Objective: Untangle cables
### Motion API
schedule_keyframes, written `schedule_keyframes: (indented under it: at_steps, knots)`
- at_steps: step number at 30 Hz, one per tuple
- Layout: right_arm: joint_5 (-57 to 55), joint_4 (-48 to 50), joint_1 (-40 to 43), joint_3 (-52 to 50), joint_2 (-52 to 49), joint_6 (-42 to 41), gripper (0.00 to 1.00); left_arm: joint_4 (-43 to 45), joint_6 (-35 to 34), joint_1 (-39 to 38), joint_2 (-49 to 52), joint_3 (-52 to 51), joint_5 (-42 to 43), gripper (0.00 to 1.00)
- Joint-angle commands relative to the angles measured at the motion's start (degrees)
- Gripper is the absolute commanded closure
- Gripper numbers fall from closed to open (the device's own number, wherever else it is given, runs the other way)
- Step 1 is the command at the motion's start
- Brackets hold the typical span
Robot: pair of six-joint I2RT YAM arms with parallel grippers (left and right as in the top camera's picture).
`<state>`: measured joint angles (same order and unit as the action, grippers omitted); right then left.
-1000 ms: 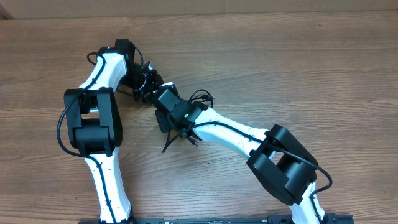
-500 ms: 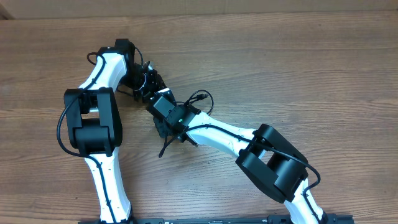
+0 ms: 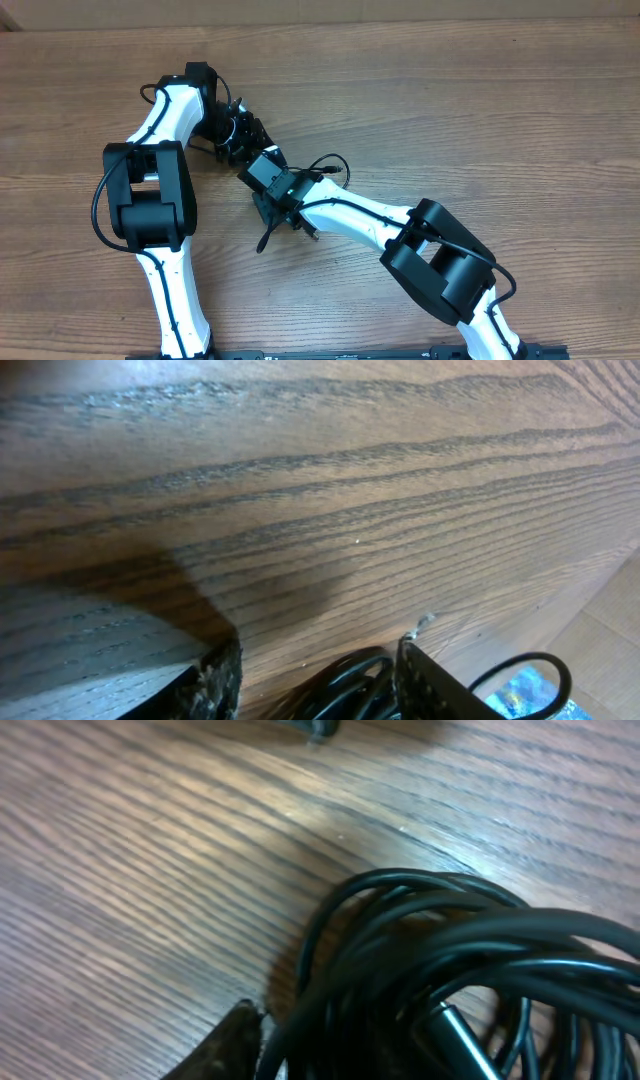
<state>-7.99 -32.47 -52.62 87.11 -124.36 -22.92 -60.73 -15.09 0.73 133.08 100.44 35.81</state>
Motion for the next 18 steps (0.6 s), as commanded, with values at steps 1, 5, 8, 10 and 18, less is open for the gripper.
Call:
schedule_keyframes:
  at_steps: [1,5,8,10,18]
  knots:
    - [1.60,-2.93,-0.02,-1.49,-2.93,-0.63,0.71,0.42,-0.07,-0.37,0.92,-0.55,-6.08,0.47]
    - [1.60,-4.98,0.61,-1.49,-1.27,-0.63,0.76,0.81,1.81,-0.37,0.92,-0.55,-6.58,0.36]
    - [1.62,-6.05,1.33,-1.46,-0.24,-0.90,0.89,0.79,1.84,-0.37,0.92,-0.55,-6.19,0.28]
    - [1.79,-7.50,2.08,-1.25,0.13,-1.09,0.96,0.68,1.92,-0.35,0.92,-0.55,-6.19,0.24]
    - [9.40,-9.92,5.38,-1.11,0.15,-1.01,0.81,-0.09,9.99,-0.28,0.92,-0.55,1.70,0.05]
